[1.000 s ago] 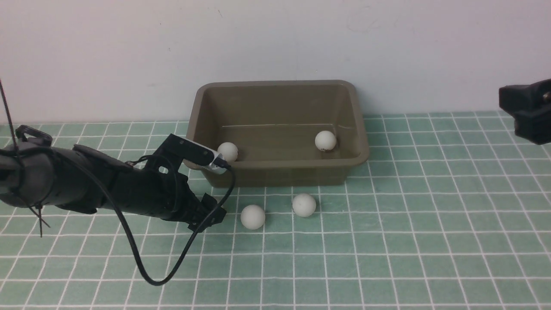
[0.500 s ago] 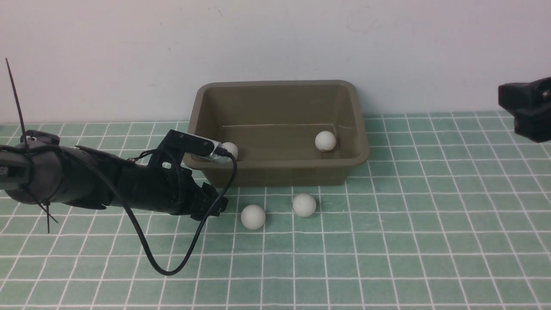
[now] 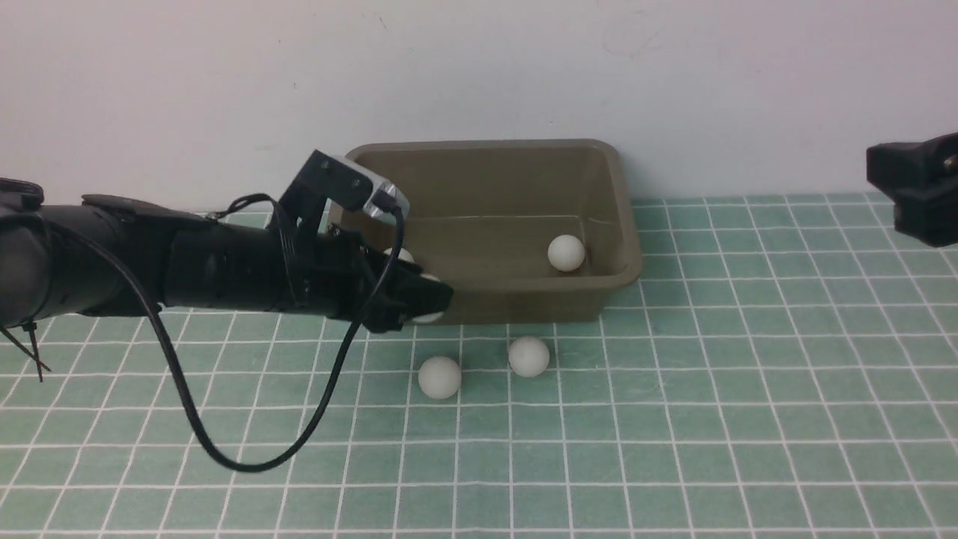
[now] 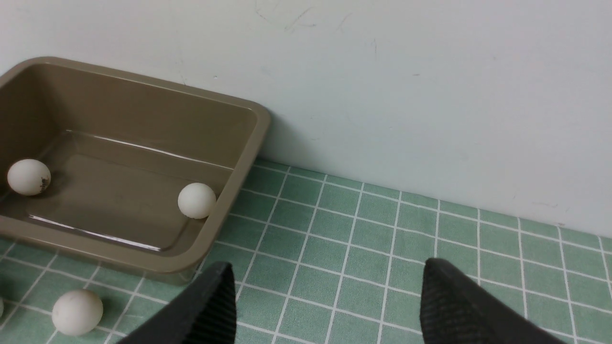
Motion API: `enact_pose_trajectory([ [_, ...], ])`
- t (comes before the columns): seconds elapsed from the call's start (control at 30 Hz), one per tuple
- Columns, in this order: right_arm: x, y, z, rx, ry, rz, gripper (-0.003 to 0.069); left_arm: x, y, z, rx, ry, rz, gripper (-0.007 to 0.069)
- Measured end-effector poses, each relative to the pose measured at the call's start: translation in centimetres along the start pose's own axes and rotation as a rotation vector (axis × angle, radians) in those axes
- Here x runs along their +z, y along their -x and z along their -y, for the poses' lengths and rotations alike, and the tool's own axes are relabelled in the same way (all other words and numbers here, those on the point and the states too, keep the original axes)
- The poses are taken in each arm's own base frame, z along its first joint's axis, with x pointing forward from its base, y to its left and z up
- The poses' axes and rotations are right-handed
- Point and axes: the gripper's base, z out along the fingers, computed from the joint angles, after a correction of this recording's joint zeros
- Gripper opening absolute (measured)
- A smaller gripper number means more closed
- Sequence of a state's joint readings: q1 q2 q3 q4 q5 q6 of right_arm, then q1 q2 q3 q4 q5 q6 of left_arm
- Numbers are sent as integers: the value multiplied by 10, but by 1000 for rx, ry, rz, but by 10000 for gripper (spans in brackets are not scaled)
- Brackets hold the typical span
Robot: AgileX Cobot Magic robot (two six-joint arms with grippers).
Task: Put the table tennis balls in the box on the green coffee tablecloth.
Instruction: 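Drop the ball into the bin, then reach for and grasp a ping pong ball on the table beside the basket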
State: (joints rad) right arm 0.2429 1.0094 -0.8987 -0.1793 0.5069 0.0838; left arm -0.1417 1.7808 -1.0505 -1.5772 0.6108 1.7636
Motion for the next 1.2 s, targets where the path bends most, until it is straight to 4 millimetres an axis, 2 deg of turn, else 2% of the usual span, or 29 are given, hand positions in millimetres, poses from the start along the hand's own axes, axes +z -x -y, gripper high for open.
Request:
enact_pose_trajectory([
  [0.17,0,0,0,0,0,-5,472,4,11,-14,80,113,43,346],
  [0.3,0,0,0,0,0,-5,472,13,11,-24,176,148,31,346],
  [0.4,0,0,0,0,0,-5,472,17,10,-28,184,159,22,351],
  [0.5,0,0,0,0,0,-5,472,19,9,-30,169,160,19,372],
  [0.6,0,0,0,0,0,3,472,16,13,-29,66,161,39,470],
  [0.63,0,0,0,0,0,5,472,16,14,-28,68,162,41,470],
  [0.67,0,1,0,0,1,10,472,6,23,-23,21,161,60,493],
  [0.77,0,1,0,0,1,11,472,-7,34,-15,20,154,73,492],
  [0.9,0,1,0,0,1,11,472,-44,53,14,28,80,15,453],
  [1.07,0,1,0,0,1,11,472,-81,53,44,-54,12,-161,417],
  [1.2,0,1,0,0,1,13,472,-111,50,68,-130,-22,-301,415],
])
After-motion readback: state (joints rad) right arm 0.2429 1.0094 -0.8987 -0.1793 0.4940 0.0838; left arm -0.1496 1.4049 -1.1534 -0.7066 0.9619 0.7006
